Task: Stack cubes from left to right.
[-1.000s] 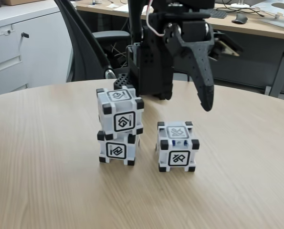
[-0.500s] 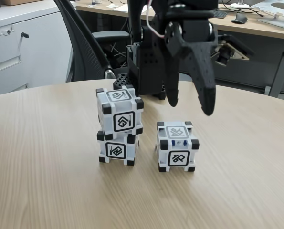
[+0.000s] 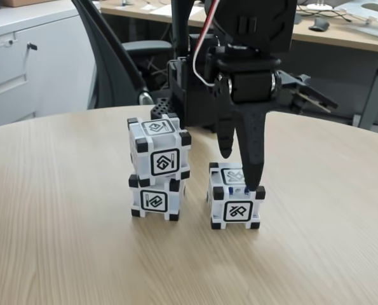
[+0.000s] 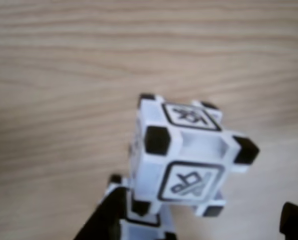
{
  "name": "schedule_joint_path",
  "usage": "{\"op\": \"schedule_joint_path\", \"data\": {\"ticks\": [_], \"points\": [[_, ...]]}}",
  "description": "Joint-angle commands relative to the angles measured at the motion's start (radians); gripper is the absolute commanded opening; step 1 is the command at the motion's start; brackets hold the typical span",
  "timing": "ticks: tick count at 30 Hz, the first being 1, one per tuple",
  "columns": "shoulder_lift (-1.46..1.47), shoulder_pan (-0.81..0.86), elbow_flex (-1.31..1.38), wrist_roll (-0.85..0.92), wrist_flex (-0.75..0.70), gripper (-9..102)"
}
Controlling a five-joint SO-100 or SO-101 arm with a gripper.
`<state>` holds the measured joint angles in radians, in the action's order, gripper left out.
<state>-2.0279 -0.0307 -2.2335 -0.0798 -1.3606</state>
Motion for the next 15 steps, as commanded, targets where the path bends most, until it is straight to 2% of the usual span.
{"op": "schedule_joint_path", "data": {"ticks": [1,15], "points": [[0.015,-0.005,0.041,-0.034,0.017,32],[0.242,-0.005,0.055,-0.106,0.02,30]]}}
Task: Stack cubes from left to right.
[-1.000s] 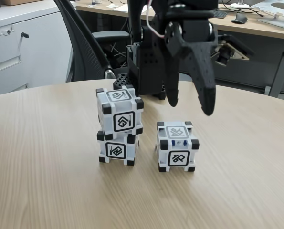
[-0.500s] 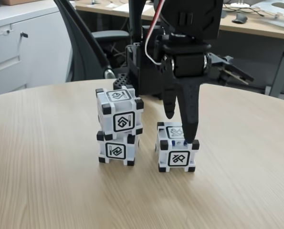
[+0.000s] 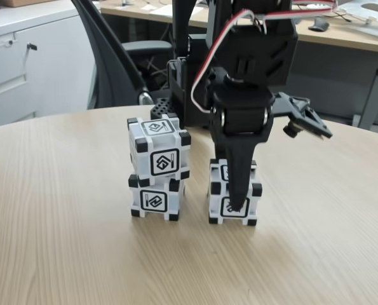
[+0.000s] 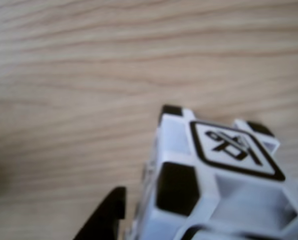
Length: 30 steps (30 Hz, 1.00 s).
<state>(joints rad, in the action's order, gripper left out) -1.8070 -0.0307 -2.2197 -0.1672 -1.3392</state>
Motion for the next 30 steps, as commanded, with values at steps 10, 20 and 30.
{"op": "schedule_joint_path", "data": {"ticks": [10,20,30], "points": [[0.098,0.014,0.041,-0.038,0.138,0],[-0.095,0.012,0.043,0.012,0.14,0],[-0.434,0.012,0.043,0.064,0.129,0]]}}
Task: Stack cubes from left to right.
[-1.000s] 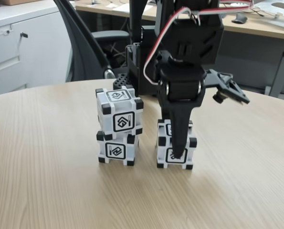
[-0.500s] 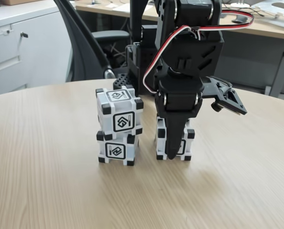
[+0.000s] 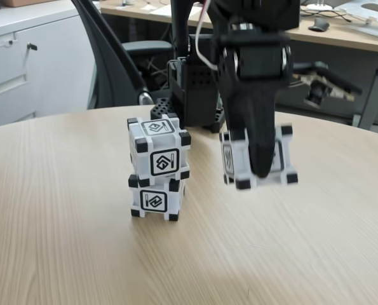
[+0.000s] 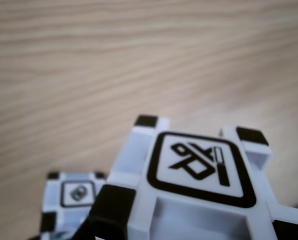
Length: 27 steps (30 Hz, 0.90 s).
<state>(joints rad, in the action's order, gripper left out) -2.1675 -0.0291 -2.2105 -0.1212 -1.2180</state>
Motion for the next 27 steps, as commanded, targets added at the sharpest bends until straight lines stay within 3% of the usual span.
{"op": "schedule_joint_path", "data": {"ticks": [1,7,18,27], "points": [[-0.084,0.011,0.034,0.028,0.008,0],[-0.149,0.04,0.032,0.1,0.006,0],[-0.16,0.287,0.032,0.204,0.008,0],[-0.163,0.304,0.066,0.21,0.021,0]]}}
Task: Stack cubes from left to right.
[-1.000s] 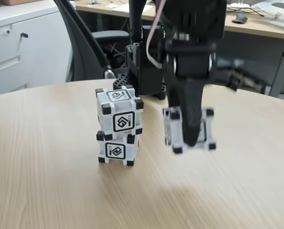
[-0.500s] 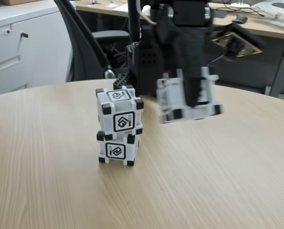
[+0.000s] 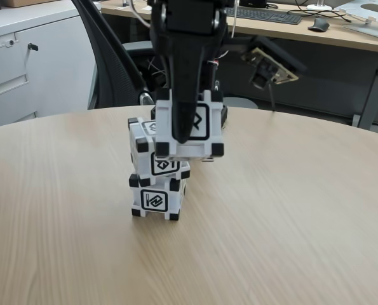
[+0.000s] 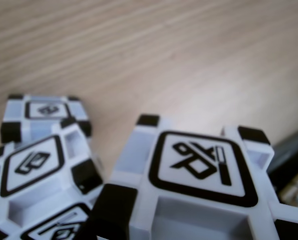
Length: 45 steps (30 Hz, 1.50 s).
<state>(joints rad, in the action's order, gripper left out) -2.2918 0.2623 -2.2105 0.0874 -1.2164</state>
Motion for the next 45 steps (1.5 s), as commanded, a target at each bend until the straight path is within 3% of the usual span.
{"op": "schedule_joint_path", "data": {"ticks": [1,15,32,45], "points": [[-0.038,0.012,0.086,0.0,0.02,0],[-0.037,-0.003,0.333,-0.015,-0.012,0],[-0.018,-0.008,0.529,-0.133,-0.522,0],[0.025,-0.008,0.512,-0.137,-0.591,0]]}}
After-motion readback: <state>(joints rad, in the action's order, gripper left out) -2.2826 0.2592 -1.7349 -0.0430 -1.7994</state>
